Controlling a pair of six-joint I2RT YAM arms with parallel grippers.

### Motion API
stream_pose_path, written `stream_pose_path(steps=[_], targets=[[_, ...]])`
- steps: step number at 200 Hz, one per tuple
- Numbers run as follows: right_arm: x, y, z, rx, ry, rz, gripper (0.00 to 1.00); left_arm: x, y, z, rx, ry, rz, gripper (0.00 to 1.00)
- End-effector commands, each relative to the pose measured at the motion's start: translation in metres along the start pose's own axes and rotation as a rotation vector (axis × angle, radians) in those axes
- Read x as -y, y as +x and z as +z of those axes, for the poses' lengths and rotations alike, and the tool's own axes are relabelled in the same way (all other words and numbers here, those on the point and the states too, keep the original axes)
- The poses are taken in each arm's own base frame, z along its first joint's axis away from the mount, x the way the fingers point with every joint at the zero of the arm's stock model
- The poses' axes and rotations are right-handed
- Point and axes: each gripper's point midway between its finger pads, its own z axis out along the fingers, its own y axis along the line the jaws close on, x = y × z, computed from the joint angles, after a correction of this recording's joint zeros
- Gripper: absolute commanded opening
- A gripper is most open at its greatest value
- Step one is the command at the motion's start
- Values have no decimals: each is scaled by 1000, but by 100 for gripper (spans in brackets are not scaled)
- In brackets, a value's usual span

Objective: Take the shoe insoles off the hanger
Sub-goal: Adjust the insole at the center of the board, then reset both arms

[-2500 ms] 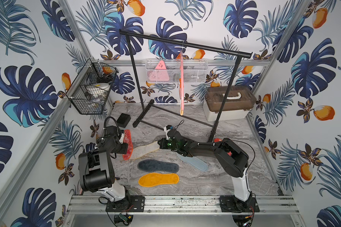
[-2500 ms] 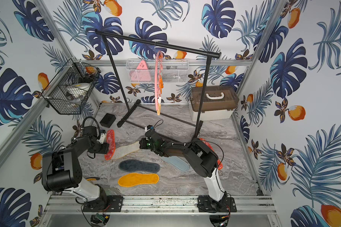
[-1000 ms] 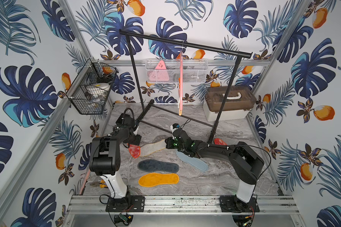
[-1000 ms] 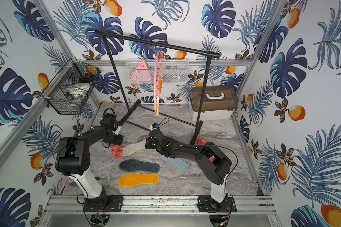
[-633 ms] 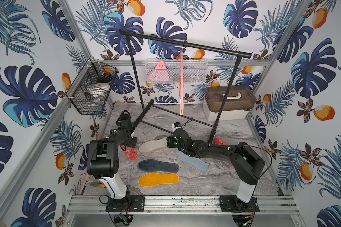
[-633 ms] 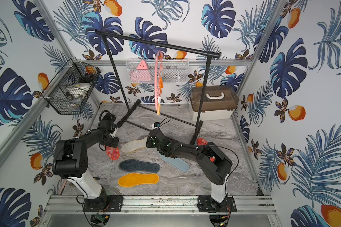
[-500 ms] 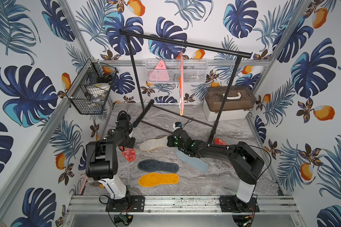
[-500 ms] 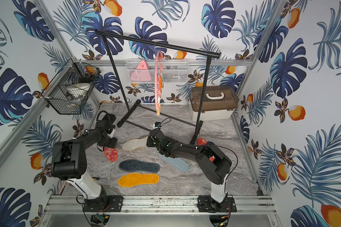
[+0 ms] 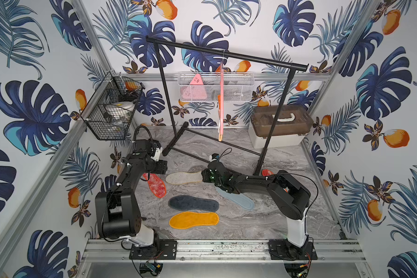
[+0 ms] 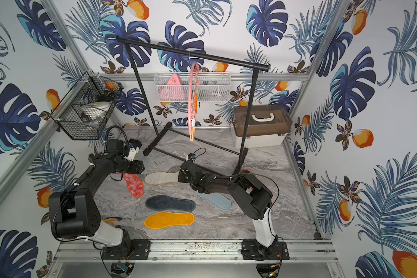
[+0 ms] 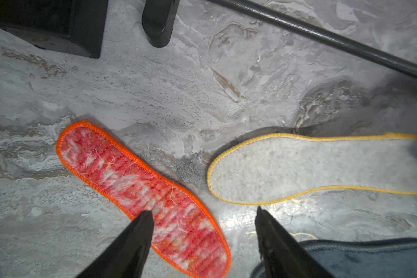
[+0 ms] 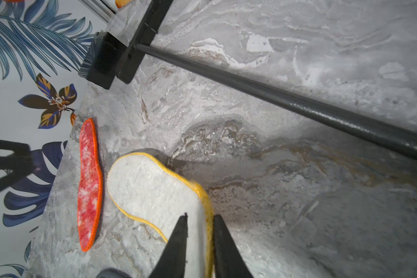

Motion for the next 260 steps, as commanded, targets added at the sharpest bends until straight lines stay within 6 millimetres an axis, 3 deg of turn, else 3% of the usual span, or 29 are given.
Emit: stream_pose_path(steps=[1,37,61,89,100,114,139,163,198,227,260], targets=[[6,3,-8,6,7,3,33,6,4,-8,25,32,-38,87],[9,3,-30,2,-6,-58,45,10,5,-4,81,46,-31,91],[5,1,-49,-9,-26,-108,59,23,11,4,86,121,-15,99],[10,-4,-76,16,-29,-130,69,30,11,10,118,151,-19,99],[17,-4,-88,29,-17,-143,78,34,9,11,139,156,-17,99],[22,-1,-102,36,-23,-193,100,37,6,12,169,148,-8,99],[40,7,-124,32,6,-265,100,49,4,16,226,170,50,99],[65,-5,-147,89,82,-278,100,58,2,22,283,189,78,99],[102,-43,-184,212,114,-239,100,66,-9,23,427,210,75,99],[141,-81,-212,326,250,-289,100,65,-16,24,542,149,87,99],[205,-111,-236,434,473,-276,100,54,-18,27,664,62,81,99]])
